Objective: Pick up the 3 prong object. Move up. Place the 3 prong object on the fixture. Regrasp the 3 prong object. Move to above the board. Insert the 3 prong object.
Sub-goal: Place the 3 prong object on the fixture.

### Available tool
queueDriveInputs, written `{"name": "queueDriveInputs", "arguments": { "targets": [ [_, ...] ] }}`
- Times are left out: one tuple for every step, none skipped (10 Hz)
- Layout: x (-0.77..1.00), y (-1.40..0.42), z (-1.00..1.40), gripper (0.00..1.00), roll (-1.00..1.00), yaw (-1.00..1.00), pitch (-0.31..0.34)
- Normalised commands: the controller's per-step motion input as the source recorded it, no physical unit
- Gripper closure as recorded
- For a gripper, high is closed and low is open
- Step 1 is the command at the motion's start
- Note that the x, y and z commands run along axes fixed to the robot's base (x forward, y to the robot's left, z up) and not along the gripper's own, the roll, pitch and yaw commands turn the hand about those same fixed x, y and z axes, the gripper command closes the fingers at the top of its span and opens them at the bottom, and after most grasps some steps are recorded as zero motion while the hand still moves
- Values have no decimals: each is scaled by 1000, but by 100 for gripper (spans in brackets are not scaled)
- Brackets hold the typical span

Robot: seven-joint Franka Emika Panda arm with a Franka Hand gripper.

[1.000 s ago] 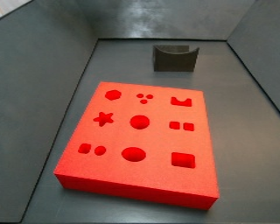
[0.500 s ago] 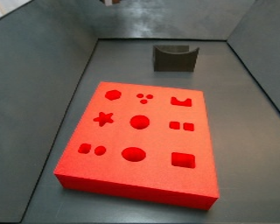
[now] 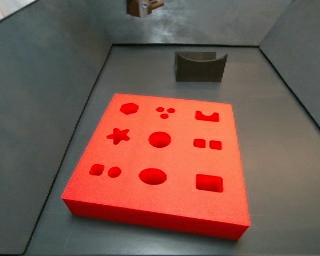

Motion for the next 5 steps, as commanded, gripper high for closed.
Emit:
{"name": "queueDriveInputs", "arguments": {
  "targets": [
    [1000,-320,-152,100,46,1000,7],
    [1000,-300,-147,100,55,1000,8],
    [1000,-273,-139,100,70,1000,10],
    [1000,-254,-133,100,86,1000,12],
    [1000,-160,297,100,-1000,711,-3]
  ]
}}
